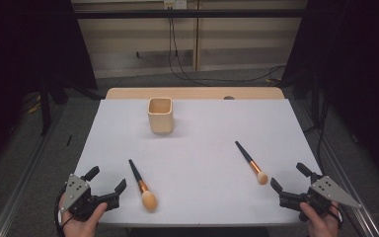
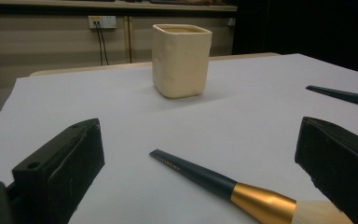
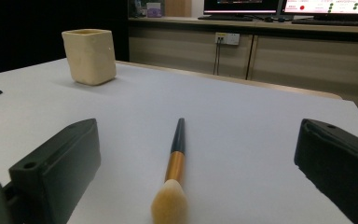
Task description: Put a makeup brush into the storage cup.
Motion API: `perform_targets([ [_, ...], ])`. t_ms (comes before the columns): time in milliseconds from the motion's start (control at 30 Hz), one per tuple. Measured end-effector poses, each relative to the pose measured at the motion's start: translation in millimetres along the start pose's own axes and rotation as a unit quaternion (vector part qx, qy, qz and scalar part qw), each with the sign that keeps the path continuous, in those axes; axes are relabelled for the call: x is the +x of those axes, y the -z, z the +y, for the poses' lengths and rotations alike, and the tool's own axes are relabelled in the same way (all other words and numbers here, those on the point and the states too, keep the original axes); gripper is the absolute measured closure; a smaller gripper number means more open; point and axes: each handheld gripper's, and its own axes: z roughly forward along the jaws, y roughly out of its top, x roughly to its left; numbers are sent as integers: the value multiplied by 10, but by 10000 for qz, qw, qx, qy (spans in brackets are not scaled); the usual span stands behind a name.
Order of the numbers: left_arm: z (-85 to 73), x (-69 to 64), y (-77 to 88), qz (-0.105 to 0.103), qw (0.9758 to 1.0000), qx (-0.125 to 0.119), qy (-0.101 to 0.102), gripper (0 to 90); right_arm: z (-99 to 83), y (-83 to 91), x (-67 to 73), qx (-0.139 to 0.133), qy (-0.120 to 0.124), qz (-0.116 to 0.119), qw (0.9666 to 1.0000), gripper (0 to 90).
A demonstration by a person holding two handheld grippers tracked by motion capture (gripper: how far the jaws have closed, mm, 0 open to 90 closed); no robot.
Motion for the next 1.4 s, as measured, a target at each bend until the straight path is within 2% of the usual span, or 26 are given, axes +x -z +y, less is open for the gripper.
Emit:
perform_targets([
  [200,-4,10,-10,47,10000,25,40,15,-7,-11,-4,11,-40,-37,10000,0],
  [267,-3,18,-14,127,9999,59,24,18,-11,-13,-8,46,-28,-40,10000,0],
  [533,-5,5,-12,93,9998,163,17,29,-13,-10,-14,67,-60,-71,9999,0],
  [600,8,-4,-32,0,9998,216,-16,38,-11,-13,-11,62,-42,-44,10000,0],
  [700,23,-24,-52,-9,9998,221,-11,44,-14,-19,-8,82,-21,-38,10000,0],
  [800,48,-65,-104,-29,9994,323,-100,44,-23,-9,-17,119,-79,-63,9999,0],
  [1167,122,-159,-200,-241,9991,321,-110,43,-19,25,-1,96,-53,-103,9999,0],
  [1400,207,-255,-302,-374,9982,408,-235,43,-19,7,-2,114,-25,-85,9999,0],
])
